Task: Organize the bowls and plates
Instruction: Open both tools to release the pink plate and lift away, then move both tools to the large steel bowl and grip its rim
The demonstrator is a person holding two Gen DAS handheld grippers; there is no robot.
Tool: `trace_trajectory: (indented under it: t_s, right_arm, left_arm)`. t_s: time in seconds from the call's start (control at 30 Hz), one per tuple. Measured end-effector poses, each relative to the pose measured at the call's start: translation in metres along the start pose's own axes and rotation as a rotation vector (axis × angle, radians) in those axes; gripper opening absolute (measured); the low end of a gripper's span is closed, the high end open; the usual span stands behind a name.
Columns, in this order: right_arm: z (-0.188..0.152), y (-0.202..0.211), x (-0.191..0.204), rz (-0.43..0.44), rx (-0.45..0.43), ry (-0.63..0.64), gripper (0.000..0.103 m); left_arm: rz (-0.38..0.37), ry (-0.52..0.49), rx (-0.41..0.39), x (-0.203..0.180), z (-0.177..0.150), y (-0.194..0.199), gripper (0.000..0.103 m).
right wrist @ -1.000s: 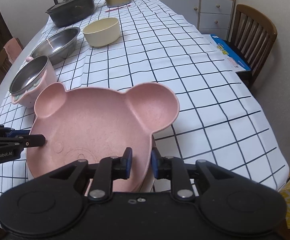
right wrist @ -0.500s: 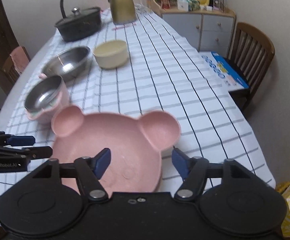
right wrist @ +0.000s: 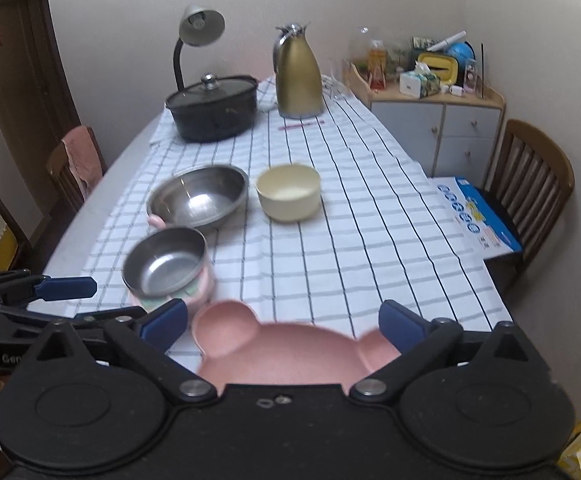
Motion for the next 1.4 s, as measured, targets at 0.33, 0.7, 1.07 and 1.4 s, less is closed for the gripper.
trace_trajectory:
  t_s: [0.33,0.7,1.07,1.4]
  right_arm:
    - [0.056,-0.023,0.027,-0.016,0.018,-0.051,0.103]
    - [0.121,-0.088,0.039,0.022,0.042,-0.048,0.103]
    - [0.158,-0.177,0.040,0.009,0.154,-0.068,0.102]
    - [0.145,-0.260,0.046,-0.001,0.339,-0.162,0.092]
  left_arm:
    - [0.114,0.030,-0.033,0.042,0.052,-0.007,0.078]
    - [0.181,0.091,0.034,0.096,0.122,-0.067,0.078]
    - [0.258,0.157,0.137,0.156,0.165,-0.149,0.078]
    - [0.351,0.200,0.240,0.210,0.158,-0.216,0.078]
Point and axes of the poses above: each gripper's, at about its wrist camera, not at the fingertips, and y roughly against the way its jaws point, x to its left, z to its top, the point moved 5 cm from there along -y, roughly the way its jaws point, and after that the axes turned 6 degrees about x, right-handed, at the moved point
